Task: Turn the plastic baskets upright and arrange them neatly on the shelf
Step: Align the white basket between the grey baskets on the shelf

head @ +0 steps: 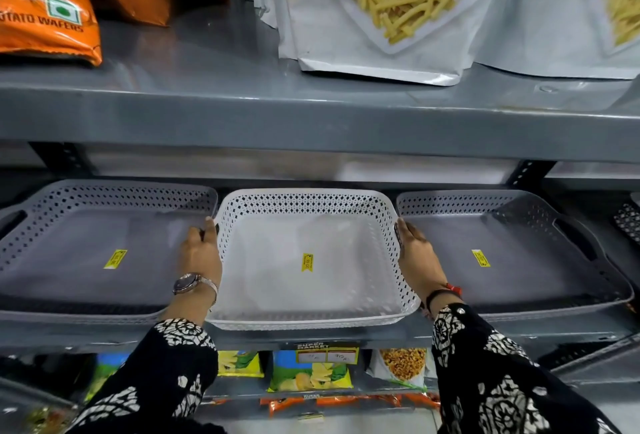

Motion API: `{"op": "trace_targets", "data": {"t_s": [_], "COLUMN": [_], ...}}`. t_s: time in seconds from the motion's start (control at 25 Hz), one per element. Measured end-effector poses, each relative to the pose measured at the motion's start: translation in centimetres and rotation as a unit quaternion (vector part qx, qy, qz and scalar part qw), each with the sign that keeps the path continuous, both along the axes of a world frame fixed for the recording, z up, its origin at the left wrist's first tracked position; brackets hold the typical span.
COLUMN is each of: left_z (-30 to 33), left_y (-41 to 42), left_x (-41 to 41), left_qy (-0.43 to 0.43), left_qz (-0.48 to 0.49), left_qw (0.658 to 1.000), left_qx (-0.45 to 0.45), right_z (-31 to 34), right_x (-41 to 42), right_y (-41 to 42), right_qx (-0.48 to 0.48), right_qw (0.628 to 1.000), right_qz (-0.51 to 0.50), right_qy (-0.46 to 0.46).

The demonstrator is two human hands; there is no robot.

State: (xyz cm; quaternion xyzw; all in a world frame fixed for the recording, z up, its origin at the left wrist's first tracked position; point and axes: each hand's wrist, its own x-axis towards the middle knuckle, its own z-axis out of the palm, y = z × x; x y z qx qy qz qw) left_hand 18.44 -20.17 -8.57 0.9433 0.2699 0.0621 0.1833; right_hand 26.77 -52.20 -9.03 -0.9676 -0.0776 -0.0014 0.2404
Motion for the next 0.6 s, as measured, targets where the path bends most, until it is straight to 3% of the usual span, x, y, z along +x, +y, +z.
{"op": "trace_targets", "data": {"t_s": [0.44,0.6], "left_z": [0.8,0.7], "left_y": [-0.6,0.4], "left_x": [-0.4,-0.1], "left_qy": [0.035,0.077], "left_qz": [-0.016,-0.075], "left_qw": [0.996,0.988], "left_qx": [0.086,0.109], "right_z": [0.0,0.2], "right_x": [-0.9,-1.1], "right_y": [-0.4,-0.3], "right_qx": [-0.02,-0.028], "right_qw": [1.0,1.0], "right_qz": [0.005,0.004], "right_qy": [-0.019,-0.009]}}
